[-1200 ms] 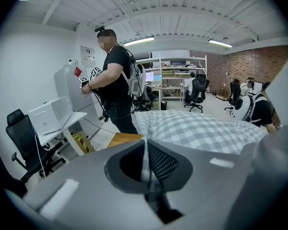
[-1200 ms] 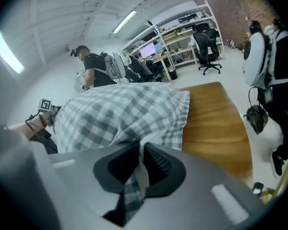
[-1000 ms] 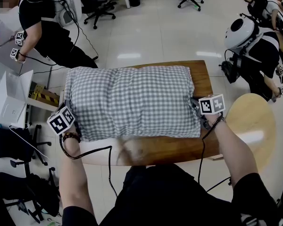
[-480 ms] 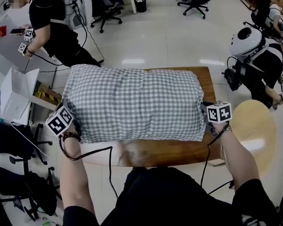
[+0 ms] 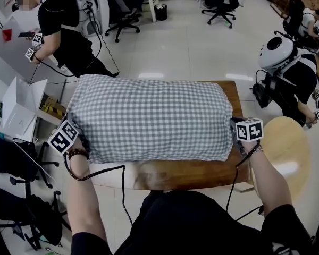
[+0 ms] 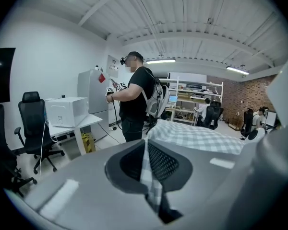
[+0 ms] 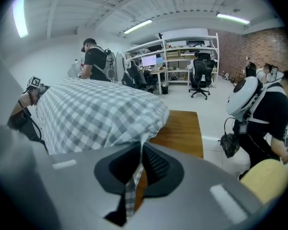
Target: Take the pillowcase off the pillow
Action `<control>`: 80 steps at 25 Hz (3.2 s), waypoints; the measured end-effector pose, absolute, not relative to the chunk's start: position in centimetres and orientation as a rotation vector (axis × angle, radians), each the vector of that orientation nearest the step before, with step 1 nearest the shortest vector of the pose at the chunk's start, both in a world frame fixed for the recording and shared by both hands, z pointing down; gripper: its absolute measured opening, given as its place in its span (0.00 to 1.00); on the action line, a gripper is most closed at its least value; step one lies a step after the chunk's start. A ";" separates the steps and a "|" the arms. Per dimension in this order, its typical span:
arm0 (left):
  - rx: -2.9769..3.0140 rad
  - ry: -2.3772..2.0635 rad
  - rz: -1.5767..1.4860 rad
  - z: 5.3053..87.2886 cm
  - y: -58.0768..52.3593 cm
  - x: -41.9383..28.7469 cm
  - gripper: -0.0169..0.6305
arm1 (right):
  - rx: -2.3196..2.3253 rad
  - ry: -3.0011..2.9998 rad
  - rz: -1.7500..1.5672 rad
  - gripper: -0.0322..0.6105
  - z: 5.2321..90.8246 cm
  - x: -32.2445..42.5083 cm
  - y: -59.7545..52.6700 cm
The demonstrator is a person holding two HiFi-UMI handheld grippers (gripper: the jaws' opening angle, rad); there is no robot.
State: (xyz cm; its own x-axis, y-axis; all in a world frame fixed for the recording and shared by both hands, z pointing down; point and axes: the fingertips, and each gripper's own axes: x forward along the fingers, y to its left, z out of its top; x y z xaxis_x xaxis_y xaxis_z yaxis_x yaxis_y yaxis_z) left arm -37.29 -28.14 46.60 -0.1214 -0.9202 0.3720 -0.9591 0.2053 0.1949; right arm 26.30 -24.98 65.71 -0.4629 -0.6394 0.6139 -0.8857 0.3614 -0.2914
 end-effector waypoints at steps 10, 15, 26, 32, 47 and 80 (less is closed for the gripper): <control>1.716 -2.081 0.094 46.6 -27.6 -39.0 0.03 | 1.390 -2.210 0.832 0.07 65.6 27.2 -23.8; 1.707 -2.084 0.091 46.1 -27.8 -39.7 0.03 | 1.439 -2.173 0.816 0.07 64.9 28.2 -23.5; 1.683 -2.072 0.077 46.8 -28.0 -40.4 0.03 | 1.522 -2.121 0.798 0.07 63.3 31.6 -23.1; 1.669 -2.073 0.055 47.7 -27.6 -40.9 0.03 | 1.557 -2.094 0.792 0.07 63.4 33.3 -22.5; 1.631 -2.070 0.052 48.4 -26.6 -45.2 0.03 | 1.652 -2.000 0.798 0.07 61.7 35.0 -20.8; 1.682 -1.942 0.298 54.9 -28.2 -43.4 0.13 | 1.668 -1.981 0.703 0.14 61.5 32.6 -23.2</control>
State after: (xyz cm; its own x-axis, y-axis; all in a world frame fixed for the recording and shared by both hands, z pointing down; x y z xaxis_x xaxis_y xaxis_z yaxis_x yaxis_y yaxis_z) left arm -43.43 -28.18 54.89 -0.0676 -0.8426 0.5343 -0.9639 0.1934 0.1830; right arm 32.61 -23.19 61.49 -0.1644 -0.7546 0.6353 -0.9862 0.1373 -0.0922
